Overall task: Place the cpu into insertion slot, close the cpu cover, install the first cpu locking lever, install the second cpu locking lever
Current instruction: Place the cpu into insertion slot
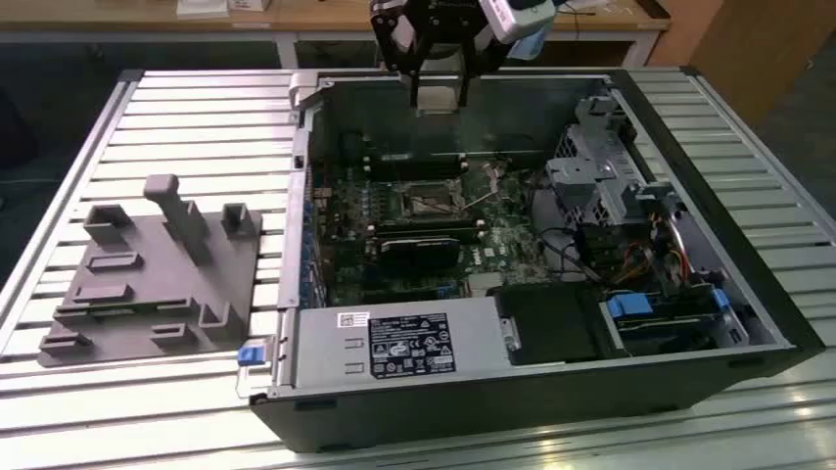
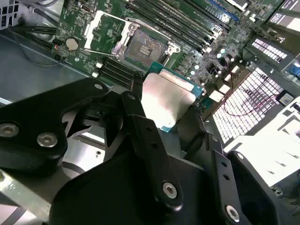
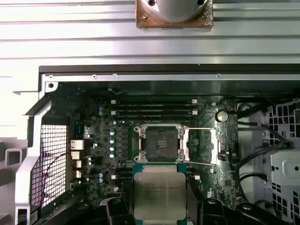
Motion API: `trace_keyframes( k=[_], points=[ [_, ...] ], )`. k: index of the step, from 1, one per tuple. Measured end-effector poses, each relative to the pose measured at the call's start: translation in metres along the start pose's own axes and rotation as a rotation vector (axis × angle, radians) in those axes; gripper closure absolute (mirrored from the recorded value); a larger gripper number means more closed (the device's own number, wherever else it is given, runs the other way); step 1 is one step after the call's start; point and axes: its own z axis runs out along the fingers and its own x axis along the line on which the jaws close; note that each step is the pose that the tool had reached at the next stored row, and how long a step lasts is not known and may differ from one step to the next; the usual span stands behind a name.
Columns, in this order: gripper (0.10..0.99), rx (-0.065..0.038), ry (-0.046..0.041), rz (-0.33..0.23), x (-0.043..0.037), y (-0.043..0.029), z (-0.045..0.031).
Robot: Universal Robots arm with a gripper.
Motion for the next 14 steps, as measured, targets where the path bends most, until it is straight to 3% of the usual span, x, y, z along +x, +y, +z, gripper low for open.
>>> trace_keyframes(
  k=[14],
  points=[
    [0.549, 0.0, 0.0001, 0.0, -0.0001, -0.0004, 0.0038]
  ],
)
